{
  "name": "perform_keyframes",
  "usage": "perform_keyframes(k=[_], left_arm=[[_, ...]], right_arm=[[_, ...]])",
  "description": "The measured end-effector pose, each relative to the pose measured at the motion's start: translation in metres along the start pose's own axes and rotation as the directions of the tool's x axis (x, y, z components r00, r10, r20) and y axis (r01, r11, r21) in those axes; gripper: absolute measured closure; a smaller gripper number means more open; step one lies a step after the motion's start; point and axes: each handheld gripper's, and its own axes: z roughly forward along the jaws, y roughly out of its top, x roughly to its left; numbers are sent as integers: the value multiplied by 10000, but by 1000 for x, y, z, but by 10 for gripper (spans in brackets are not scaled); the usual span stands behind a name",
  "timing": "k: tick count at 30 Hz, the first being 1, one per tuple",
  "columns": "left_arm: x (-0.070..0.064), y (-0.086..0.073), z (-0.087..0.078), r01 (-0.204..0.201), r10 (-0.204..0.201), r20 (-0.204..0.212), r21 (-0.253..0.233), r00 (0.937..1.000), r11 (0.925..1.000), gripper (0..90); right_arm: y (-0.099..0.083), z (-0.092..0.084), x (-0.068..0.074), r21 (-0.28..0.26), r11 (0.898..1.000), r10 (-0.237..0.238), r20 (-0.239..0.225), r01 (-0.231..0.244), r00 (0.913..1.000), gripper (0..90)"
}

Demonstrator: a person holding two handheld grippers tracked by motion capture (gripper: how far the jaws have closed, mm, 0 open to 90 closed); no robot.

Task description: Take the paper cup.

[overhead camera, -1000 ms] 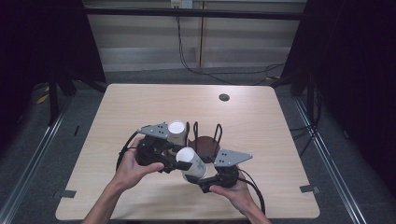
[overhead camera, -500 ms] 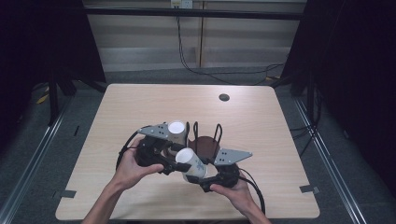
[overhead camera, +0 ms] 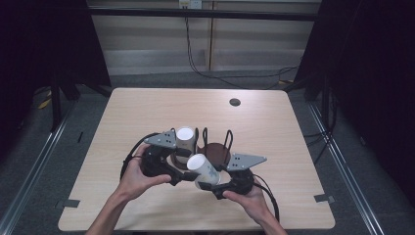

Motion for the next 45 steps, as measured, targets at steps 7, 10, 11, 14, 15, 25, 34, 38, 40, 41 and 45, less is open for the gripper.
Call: perform_keyframes(k=[7, 10, 11, 14, 15, 25, 34, 38, 40, 41, 45], left_arm=[[3, -2, -7, -129, 133, -207, 182, 9997, 9998, 173], [7, -5, -10, -39, 49, -334, 320, 9994, 9995, 173], [7, -6, -10, -18, 28, -336, 314, 9994, 9995, 173], [7, -12, -8, 16, -9, -277, 252, 9996, 9997, 173], [7, -13, -7, 11, -2, -292, 290, 9996, 9996, 174], [4, -16, -8, 26, -14, -351, 343, 9994, 9994, 174], [4, -17, -5, -100, 133, -426, 781, 9990, 9969, 196], [2, -20, -2, -114, 141, -382, 688, 9992, 9976, 195], [2, -21, 1, -184, 212, -377, 734, 9991, 9971, 195], [2, -21, 2, -195, 230, -405, 854, 9989, 9962, 195], [1, -23, 5, -183, 218, -308, 1074, 9993, 9941, 185]], right_arm=[[1, -4, -4, 265, 9996, 90, 88, -92, 9999, 324], [1, -6, -6, 343, 9993, 154, 154, -159, 9998, 326], [1, -6, -7, 431, 9990, 135, 193, -143, 9997, 326], [1, -5, -8, 712, 9973, 146, 157, -157, 9998, 326], [0, -5, -8, 778, 9969, 139, 155, -151, 9998, 326], [2, -5, -7, 1216, 9925, 118, 152, -135, 9998, 329], [9, -6, -5, 1850, 9824, -280, 107, 256, 9995, 335], [12, -6, -5, 2224, 9739, -471, 60, 446, 9989, 335], [14, -5, -6, 2615, 9634, -626, 33, 595, 9980, 335], [15, -4, -6, 2741, 9592, -700, -55, 688, 9975, 335], [22, -6, -6, 3080, 9475, -976, 232, 858, 9950, 335]])
